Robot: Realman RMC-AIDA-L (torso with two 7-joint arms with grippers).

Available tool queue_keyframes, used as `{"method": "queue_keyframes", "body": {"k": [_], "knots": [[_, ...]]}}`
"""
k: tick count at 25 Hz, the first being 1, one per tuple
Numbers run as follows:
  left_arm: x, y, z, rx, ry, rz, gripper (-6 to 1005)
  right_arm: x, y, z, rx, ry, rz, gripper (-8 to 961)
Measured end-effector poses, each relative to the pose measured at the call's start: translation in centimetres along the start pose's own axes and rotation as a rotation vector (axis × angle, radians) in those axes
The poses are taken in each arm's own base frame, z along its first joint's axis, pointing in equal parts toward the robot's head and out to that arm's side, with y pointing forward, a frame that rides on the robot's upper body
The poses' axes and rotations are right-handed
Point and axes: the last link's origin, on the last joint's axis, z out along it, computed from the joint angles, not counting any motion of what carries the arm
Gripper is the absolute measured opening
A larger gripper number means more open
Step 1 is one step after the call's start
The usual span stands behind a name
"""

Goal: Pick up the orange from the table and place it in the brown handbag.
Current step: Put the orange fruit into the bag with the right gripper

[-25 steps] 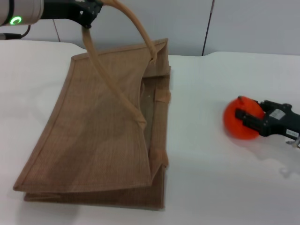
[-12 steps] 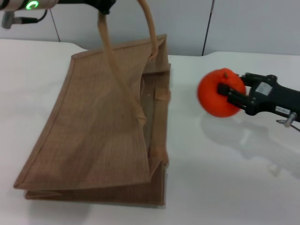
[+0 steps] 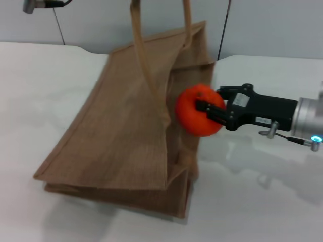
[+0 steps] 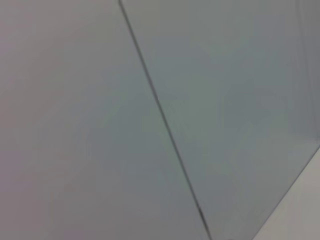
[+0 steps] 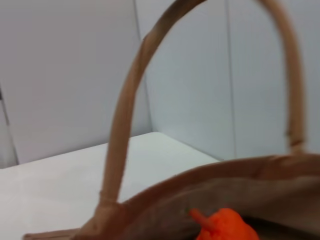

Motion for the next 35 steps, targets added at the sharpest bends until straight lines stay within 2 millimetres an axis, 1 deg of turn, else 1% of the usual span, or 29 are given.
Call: {"method": "queue_keyframes", "body": {"k": [5, 9, 14, 19, 25, 30, 35], "knots": [[0.8, 0.8, 0.1, -0.014, 0.024, 0.024, 123, -0.1, 0.0, 0.9, -0.008, 0.012, -0.020, 329], [0.9, 1.0, 0.2, -0.022, 0.026, 0.026, 123, -0.2, 0.0, 1.4, -0.002, 0.008, -0.034, 312], [1.0, 1.2, 0.3, -0.029, 0.027, 0.028, 123, -0.1, -0.5, 1.8, 0.038, 0.002, -0.024, 265], [1.0, 1.2, 0.3, -0.029, 0.028, 0.027, 122, -0.5, -0.9, 2.2, 0.046, 0.010, -0.033, 218], [1.0, 1.2, 0.3, -0.029, 0.029, 0.027, 122, -0.6, -1.1, 2.7, 0.065, 0.005, -0.005, 223], [1.0, 1.1, 0.4, -0.025, 0.032, 0.024, 121, -0.5, -1.1, 2.8, 0.069, 0.009, -0.005, 440], [0.9, 1.1, 0.4, -0.022, 0.030, 0.023, 121, -0.4, -1.2, 2.7, 0.077, 0.004, 0.003, 595]]}}
